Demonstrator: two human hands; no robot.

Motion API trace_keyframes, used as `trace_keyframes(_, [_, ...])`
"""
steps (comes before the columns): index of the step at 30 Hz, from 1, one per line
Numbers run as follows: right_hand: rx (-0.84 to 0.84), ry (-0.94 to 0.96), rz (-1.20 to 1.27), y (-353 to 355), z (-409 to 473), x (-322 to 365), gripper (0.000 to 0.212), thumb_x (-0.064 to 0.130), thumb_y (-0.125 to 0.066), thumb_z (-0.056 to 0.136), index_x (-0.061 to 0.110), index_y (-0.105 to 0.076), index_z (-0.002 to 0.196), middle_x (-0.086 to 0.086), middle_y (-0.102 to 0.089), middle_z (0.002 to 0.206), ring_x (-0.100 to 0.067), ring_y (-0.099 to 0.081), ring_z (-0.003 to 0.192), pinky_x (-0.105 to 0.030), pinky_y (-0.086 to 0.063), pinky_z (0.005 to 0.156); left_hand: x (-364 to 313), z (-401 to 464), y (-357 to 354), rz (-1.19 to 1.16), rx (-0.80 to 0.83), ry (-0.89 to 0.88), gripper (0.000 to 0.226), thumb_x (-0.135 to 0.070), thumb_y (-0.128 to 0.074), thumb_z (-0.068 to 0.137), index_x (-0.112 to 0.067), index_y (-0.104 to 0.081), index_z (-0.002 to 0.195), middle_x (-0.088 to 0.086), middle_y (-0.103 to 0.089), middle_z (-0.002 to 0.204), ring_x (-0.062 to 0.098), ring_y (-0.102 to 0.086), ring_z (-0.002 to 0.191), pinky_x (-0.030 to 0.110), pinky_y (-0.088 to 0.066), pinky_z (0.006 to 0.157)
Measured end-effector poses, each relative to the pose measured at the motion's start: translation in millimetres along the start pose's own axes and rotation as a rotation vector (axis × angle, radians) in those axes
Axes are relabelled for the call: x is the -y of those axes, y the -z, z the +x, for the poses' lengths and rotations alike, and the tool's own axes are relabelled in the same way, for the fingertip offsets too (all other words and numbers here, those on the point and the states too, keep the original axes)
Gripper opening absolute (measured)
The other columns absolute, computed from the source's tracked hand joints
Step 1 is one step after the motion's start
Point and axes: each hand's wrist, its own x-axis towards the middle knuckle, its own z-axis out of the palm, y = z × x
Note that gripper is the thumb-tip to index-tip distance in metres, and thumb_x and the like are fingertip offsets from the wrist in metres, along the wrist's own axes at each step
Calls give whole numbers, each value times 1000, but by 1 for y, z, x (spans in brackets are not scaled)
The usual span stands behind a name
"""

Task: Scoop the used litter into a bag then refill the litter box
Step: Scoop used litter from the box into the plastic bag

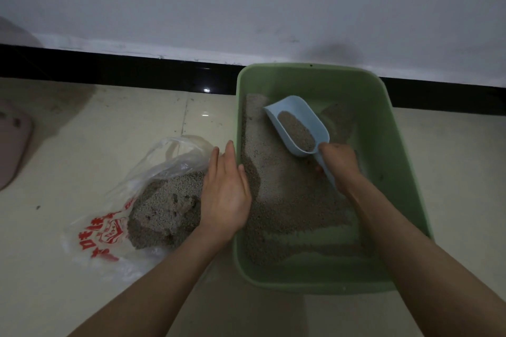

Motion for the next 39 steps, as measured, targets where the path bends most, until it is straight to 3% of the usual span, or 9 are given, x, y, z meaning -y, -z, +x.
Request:
trace_keyframes(4, [-56,22,-186,21,15,1,23,18,-48,88,0,-62,89,-15,-59,72,-29,-57,70,-38,-46,68,1,0,-2,-9,-4,-6,51,-22,-23,101,-8,-12,148,9,-24,152,20,-6,144,37,-17,114])
trace_keyframes(9, [-44,90,-431,22,30,24,37,21,-48,90,-4,-56,116,-17,-61,97,-28,-59,81,-30,-45,62,3,0,-5,-10,-19,-20,51,-25,-18,100,-6,-14,147,12,-27,150,22,-8,144,38,-19,114])
trace_keyframes(14, [-87,164,-479,-9,27,45,42,22,-46,90,-2,-52,124,-20,-58,122,-35,-56,109,-34,-45,83,6,1,-9,35,-60,-63,69,-39,-5,90,-2,-18,146,17,-33,147,27,-16,143,39,-22,112])
trace_keyframes(19, [-21,143,-358,-9,27,29,35,24,-39,96,0,-62,104,-12,-56,92,-26,-53,82,-29,-38,67,7,2,-9,18,-50,-51,61,-32,-12,93,-2,-17,146,17,-32,147,26,-14,143,38,-21,113])
trace_keyframes(22, [37,133,-188,-8,28,18,35,22,-39,97,-3,-64,94,-14,-55,85,-23,-51,78,-27,-37,65,6,2,-8,14,-39,-43,61,-31,-13,92,-3,-16,146,15,-30,149,25,-12,144,37,-18,114])
trace_keyframes(28, [17,130,-54,22,19,3,37,24,-38,100,0,-57,119,-14,-55,99,-17,-48,77,-26,-39,67,5,1,-7,8,-44,-51,60,-30,-15,92,-2,-18,146,17,-30,148,26,-13,143,36,-17,114])
trace_keyframes(31, [-66,144,-122,43,30,-1,36,24,-39,100,-3,-62,107,-21,-59,97,-23,-52,80,-33,-44,74,6,1,-9,11,-52,-52,61,-32,-12,93,-2,-18,146,17,-31,148,27,-14,143,38,-18,114])
trace_keyframes(34, [-130,127,-328,52,42,3,35,24,-41,96,-3,-63,92,-24,-60,95,-25,-52,81,-31,-40,71,7,2,-10,17,-78,-67,66,-37,-7,91,-1,-20,145,19,-34,145,30,-16,142,38,-19,113])
trace_keyframes(39, [-154,108,-535,29,46,26,37,19,-49,91,-5,-54,119,-22,-59,119,-36,-58,105,-39,-48,84,7,1,-11,25,-99,-75,68,-38,-6,89,0,-22,144,20,-35,144,31,-18,141,38,-19,112])
